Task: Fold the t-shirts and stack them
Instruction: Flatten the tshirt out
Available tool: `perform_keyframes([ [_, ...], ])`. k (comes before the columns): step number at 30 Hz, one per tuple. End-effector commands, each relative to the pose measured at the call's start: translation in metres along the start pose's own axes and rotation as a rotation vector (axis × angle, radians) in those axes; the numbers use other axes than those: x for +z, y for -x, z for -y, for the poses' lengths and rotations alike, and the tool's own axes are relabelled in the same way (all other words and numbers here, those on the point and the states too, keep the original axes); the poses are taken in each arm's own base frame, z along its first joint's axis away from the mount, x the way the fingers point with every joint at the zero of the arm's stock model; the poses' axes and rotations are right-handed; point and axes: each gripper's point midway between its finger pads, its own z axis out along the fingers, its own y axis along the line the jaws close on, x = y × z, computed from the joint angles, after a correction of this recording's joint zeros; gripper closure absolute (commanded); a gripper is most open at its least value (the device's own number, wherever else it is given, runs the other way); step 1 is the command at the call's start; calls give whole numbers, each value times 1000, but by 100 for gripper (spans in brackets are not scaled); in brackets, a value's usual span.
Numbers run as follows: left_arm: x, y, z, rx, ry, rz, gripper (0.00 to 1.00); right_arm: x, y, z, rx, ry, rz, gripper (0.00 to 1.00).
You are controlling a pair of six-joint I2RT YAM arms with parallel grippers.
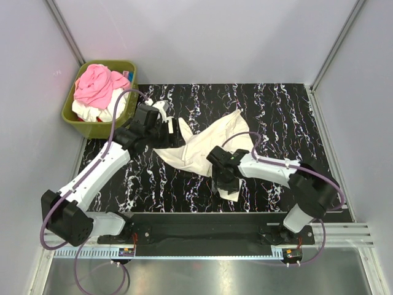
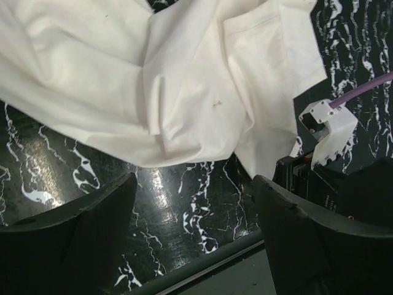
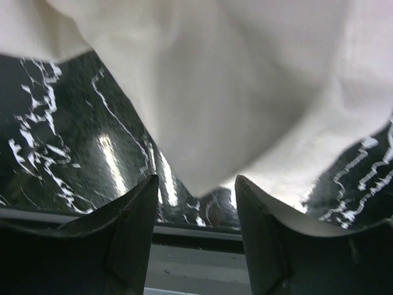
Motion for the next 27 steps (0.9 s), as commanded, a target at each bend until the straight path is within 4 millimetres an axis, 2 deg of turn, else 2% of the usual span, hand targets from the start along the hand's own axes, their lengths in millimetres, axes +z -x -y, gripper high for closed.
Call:
perform_keyframes([
  [1,0,5,-26,-51,80,52,20,6,17,-20,-19,22,25,41],
  [3,2,4,-48,-93,143,53,20,15,14,-21,-25,11,0,52],
  [5,7,5,-65,-121,186,54,20,15,14,-21,-28,14,-1,70],
  [8,21,7,-85,-147,228,42,20,9,16,-23,-38,26,13,86],
  [10,33,14,-94,-158,258,27,20,-4,23,-17,-43,-10,43,98],
  [13,48,28,-103,-173,281,14,21,-33,36,-3,-30,-47,128,100],
  [14,52,34,-103,-169,279,15,23,-51,43,0,-10,-25,174,100],
  [16,66,43,-102,-166,272,6,25,-65,46,15,25,-39,202,100],
  [17,72,44,-101,-165,263,-3,28,-78,49,19,44,-12,231,100],
  [19,90,41,-105,-163,271,-37,29,-85,52,42,106,-41,232,100],
  [21,100,47,-105,-155,282,-41,30,-102,57,67,185,-48,271,100],
  [23,114,39,-113,-159,303,-80,31,-112,60,86,248,-50,305,100],
  [24,117,40,-114,-157,307,-81,31,-127,61,94,277,-29,354,100],
  [26,123,36,-120,-159,324,-93,32,-145,69,112,342,-41,421,100],
  [27,125,34,-122,-161,330,-98,32,-161,72,123,372,-54,477,100],
])
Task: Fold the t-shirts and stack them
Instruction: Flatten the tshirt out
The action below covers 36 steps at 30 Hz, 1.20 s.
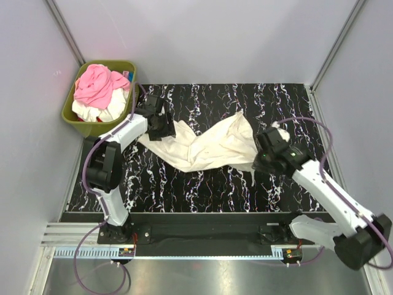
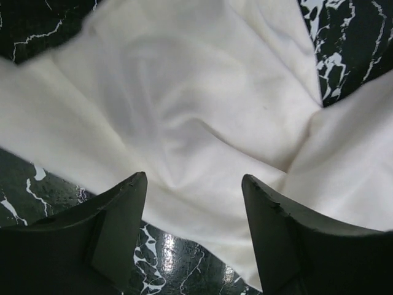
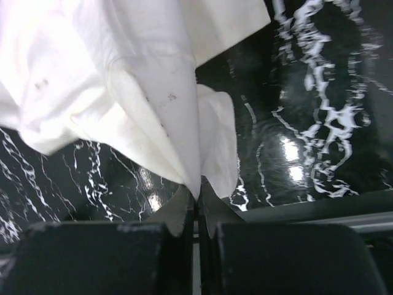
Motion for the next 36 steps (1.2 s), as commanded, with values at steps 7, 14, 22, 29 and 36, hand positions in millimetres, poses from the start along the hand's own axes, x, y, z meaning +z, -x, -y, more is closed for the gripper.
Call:
perform_keyframes([
  [7,4,-5,-10,10,44,5,36,-48,62,55,160,-96,218,100],
  [14,-20,-53,-12,-49,-14,-6,25,-19,52,36,158,-26,99,100],
  [22,-18,-65,34,36,-93,-3,26,-11,50,33,132,-21,69,100],
  [29,-5,-28,92,156,-165,38,28,-11,42,35,122,-13,50,100],
  [36,44,-21,121,205,-201,-19,30,-7,34,35,119,-5,21,100],
])
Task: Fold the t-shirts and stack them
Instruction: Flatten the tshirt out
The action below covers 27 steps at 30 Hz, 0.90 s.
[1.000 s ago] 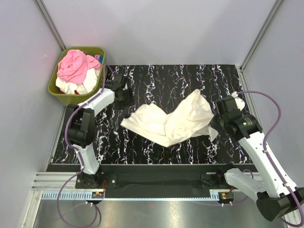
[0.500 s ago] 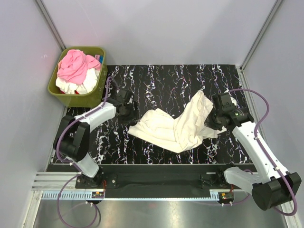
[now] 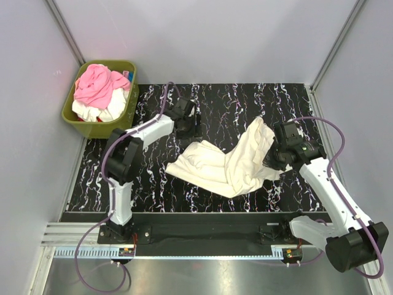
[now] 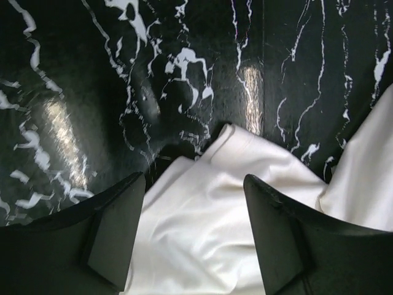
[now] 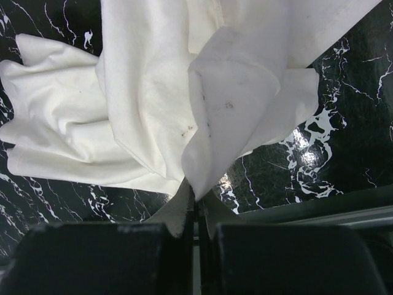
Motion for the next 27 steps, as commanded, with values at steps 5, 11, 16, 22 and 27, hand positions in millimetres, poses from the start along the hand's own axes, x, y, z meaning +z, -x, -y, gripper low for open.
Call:
perform_keyframes([
  [5,27,-8,22,48,-78,-48,37,-1,3,-2,-17,26,17,100],
  [11,28,-22,26,40,-100,-58,76,1,5,-3,-23,22,19,100],
  [16,2,-9,30,53,-93,-3,100,-4,9,-6,-25,28,28,100],
  [22,-106,45,39,97,-55,198,100,-44,37,-26,-40,90,100,100],
  [27,-227,84,31,116,0,420,100,-104,77,-52,-43,176,210,100],
])
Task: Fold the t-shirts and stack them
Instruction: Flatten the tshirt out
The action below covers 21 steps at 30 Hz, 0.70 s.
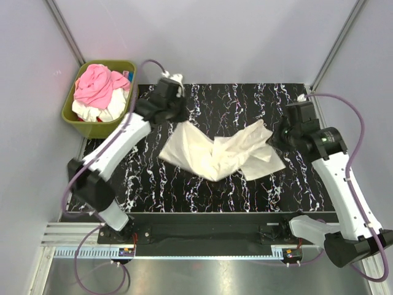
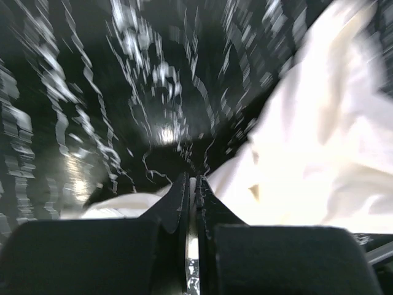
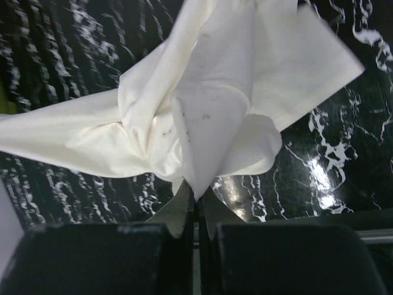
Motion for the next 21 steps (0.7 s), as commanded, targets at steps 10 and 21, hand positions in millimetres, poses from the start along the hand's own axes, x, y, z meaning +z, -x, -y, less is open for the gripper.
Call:
perform_keyframes([
  [10,-160,115,-97,-87,252,325,100,-125,111,-22,10,37,348,100],
  [21,-58,94,-136,-159,254,22,94,-93,125,1,19,-83,332,100],
])
